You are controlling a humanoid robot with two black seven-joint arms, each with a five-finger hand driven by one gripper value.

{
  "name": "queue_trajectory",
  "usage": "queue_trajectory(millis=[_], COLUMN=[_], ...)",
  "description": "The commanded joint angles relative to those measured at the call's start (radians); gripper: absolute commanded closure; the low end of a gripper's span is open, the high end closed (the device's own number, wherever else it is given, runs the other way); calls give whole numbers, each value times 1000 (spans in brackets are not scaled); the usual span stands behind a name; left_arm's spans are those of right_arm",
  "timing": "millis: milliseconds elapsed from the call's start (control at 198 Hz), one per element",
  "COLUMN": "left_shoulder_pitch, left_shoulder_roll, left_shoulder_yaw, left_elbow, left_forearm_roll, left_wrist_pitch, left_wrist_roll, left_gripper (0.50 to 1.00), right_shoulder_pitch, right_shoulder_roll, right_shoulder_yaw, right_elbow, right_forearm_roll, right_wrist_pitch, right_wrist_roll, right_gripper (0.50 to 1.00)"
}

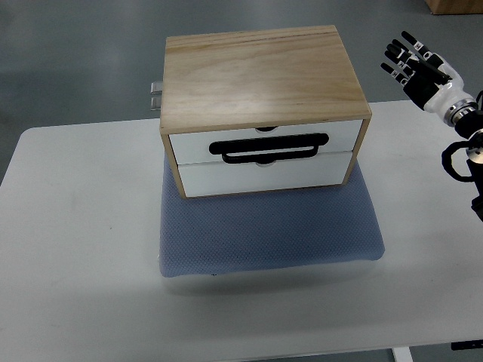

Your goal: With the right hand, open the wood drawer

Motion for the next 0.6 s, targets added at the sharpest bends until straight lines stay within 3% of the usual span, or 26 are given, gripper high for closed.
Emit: queue_trajectory(millis=[0, 217, 595], left_shoulder_pitch=[0, -1, 0], left_shoulder_roll=[0, 0, 0], left_shoulder_yaw=[0, 0, 0], left_elbow=[0, 0, 0], left_forearm_roll=[0, 0, 0], left_wrist_pitch=[0, 0, 0], left_wrist_roll=[0, 0, 0], left_gripper=[500, 500, 500], right_shoulder_pitch=[0, 1, 4], right_shoulder_roll=[-7, -45, -72], right_shoulder_yaw=[-1, -6, -16], right_elbow=[-2, -6, -5], right_forearm_roll=[0, 0, -3], right_wrist_pitch=[6, 102, 153], right_wrist_roll=[-3, -2, 1], right_gripper=[564, 564, 564])
